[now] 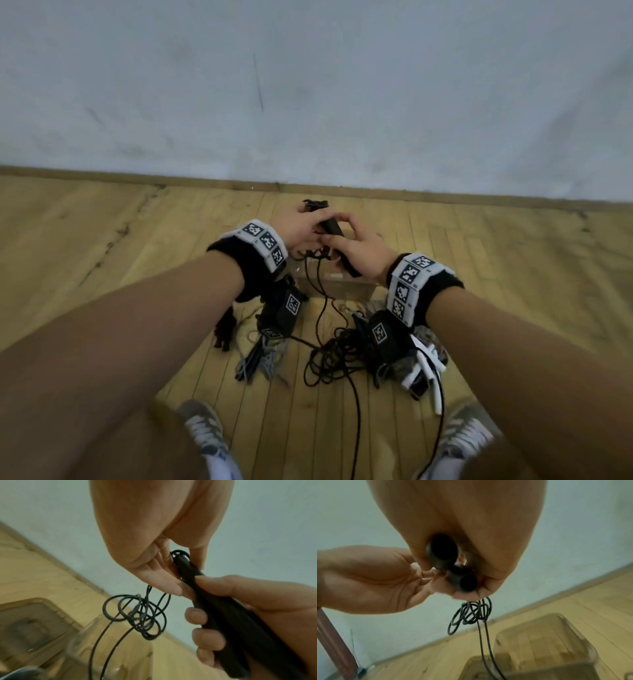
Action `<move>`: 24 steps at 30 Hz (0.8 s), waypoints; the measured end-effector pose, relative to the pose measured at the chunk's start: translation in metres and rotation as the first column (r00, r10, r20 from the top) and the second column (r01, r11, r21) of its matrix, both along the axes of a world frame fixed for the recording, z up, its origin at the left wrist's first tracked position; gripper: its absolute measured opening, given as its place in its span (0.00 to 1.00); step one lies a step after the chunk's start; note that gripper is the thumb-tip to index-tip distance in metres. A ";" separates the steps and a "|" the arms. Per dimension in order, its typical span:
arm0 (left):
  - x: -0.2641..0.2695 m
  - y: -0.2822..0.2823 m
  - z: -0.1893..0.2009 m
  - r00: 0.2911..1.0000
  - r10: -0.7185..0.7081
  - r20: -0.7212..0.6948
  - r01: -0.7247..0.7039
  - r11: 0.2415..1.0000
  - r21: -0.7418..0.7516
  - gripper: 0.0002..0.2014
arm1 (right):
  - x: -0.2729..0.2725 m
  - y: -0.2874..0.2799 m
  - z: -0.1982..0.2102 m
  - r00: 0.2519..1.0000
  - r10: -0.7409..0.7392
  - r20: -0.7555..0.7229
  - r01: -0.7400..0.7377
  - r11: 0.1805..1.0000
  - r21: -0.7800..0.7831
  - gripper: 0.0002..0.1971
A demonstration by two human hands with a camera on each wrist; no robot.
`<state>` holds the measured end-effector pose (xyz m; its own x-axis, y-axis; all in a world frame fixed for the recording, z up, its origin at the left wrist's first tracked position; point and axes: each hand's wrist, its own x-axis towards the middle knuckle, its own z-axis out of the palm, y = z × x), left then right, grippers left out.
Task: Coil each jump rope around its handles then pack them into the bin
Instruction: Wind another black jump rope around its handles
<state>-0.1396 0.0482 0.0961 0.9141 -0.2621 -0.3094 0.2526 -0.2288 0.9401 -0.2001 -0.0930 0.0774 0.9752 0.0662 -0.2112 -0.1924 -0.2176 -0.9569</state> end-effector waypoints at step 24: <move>0.013 -0.040 0.030 0.859 -0.197 0.473 0.242 0.970 -0.034 0.08 | -0.009 -0.050 0.069 0.956 -0.219 0.195 0.172 0.957 0.231 0.19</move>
<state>-0.1269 0.0086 0.1264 0.8615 -0.4789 0.1685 -0.2628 -0.1366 0.9551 -0.2094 -0.1429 0.1462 0.9939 -0.1106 0.0046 0.0062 0.0134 -0.9999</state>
